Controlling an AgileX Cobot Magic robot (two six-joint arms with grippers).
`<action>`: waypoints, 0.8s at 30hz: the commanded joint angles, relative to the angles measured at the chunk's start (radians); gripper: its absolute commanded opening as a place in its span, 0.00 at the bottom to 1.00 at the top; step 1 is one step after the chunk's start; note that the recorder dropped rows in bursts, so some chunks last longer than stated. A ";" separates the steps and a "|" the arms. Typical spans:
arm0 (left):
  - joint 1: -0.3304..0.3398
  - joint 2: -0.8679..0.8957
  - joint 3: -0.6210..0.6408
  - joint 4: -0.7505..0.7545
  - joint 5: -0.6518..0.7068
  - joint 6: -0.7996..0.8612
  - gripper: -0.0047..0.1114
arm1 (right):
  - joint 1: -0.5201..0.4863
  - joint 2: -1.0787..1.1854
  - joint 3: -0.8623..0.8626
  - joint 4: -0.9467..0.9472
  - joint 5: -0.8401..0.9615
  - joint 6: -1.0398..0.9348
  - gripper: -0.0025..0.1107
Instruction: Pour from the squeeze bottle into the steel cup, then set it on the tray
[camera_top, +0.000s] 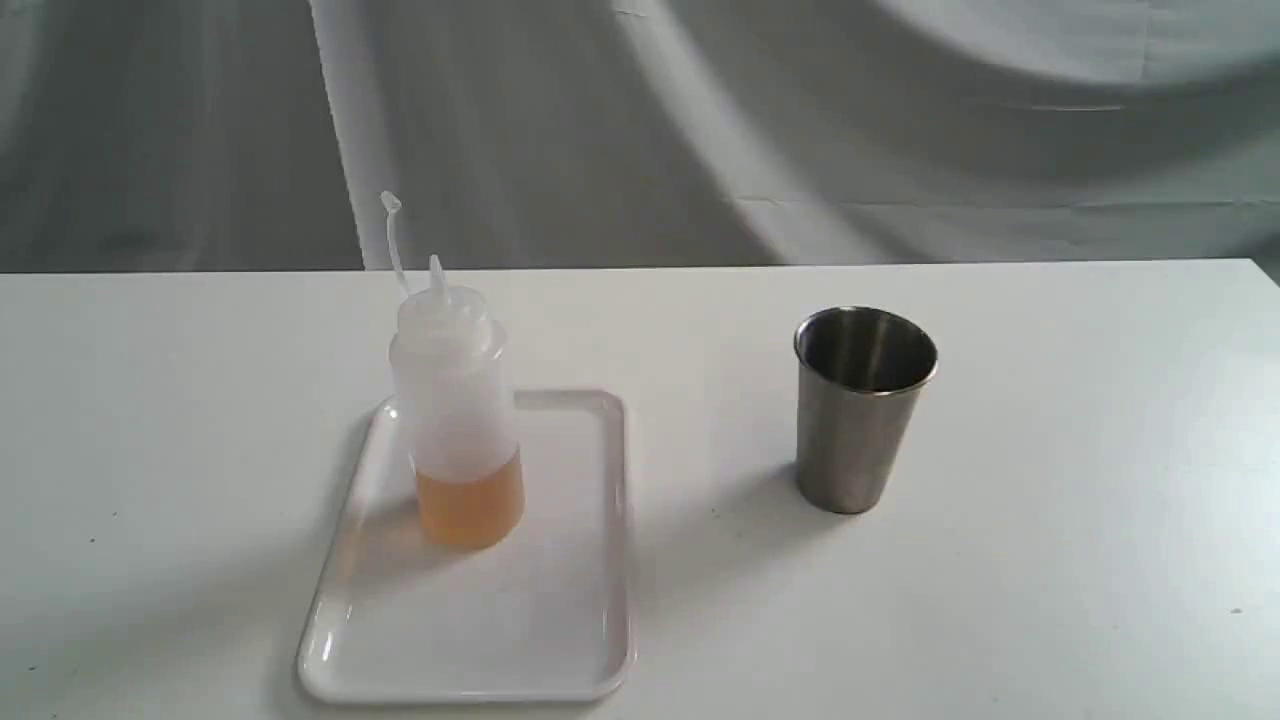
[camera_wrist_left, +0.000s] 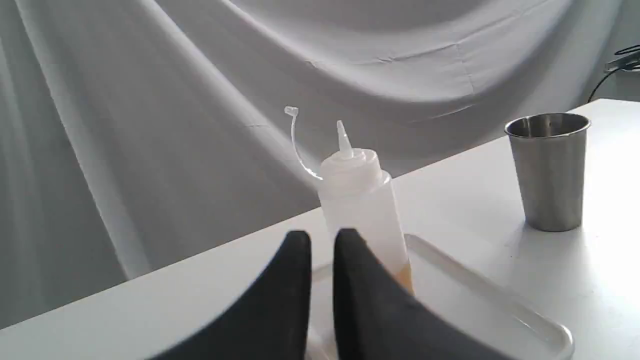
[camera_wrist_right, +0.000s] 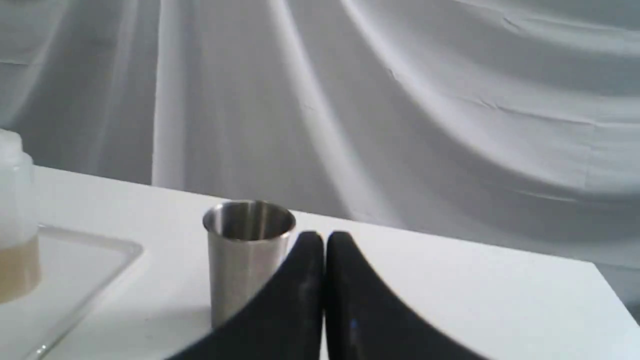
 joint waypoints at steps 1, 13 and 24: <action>0.002 0.003 0.004 -0.002 -0.006 -0.003 0.11 | -0.039 -0.025 0.055 -0.001 -0.015 -0.005 0.02; 0.002 0.003 0.004 -0.002 -0.006 -0.003 0.11 | -0.110 -0.083 0.127 -0.073 0.098 -0.026 0.02; 0.002 0.003 0.004 -0.002 -0.006 -0.003 0.11 | -0.125 -0.083 0.127 -0.081 0.197 -0.021 0.02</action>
